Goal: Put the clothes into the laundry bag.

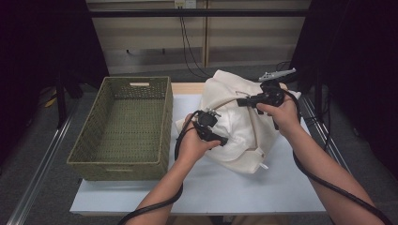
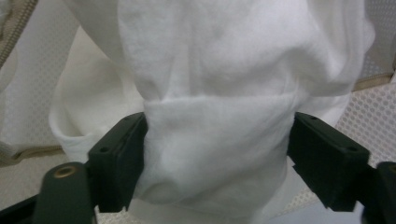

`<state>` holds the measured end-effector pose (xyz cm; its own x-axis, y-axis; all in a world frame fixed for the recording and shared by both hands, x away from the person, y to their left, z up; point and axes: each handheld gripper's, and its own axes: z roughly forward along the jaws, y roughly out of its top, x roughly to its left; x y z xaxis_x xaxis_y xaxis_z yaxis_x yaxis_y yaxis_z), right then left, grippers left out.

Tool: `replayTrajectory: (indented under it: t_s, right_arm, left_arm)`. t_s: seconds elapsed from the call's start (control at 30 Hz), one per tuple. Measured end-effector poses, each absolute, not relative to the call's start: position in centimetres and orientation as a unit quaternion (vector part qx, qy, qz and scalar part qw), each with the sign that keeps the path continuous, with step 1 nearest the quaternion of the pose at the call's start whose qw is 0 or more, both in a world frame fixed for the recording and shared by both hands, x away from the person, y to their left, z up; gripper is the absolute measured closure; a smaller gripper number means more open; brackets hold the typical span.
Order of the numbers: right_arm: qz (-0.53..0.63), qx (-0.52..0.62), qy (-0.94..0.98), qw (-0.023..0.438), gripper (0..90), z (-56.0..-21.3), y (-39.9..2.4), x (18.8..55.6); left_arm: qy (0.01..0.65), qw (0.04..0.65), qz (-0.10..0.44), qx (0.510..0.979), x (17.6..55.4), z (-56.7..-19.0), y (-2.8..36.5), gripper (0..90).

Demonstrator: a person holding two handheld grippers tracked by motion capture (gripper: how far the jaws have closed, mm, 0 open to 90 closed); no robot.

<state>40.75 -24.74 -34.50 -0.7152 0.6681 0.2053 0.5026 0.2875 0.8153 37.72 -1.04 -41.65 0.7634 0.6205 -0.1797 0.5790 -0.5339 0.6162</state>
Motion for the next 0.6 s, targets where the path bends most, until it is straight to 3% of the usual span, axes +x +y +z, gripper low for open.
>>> replayTrajectory:
  t_s: [0.33, 0.6]
  right_arm:
    - [0.468, 0.367, 0.799, 0.087, 86.6, -34.56, -24.7, 40.72]
    - [0.469, 0.367, 0.798, 0.087, 86.6, -34.55, -24.68, 40.67]
  left_arm:
    - [0.358, 0.355, 0.002, 0.864, 37.69, -42.02, -1.22, 64.9]
    - [0.375, 0.356, 0.002, 0.856, 37.66, -42.1, -1.46, 77.1]
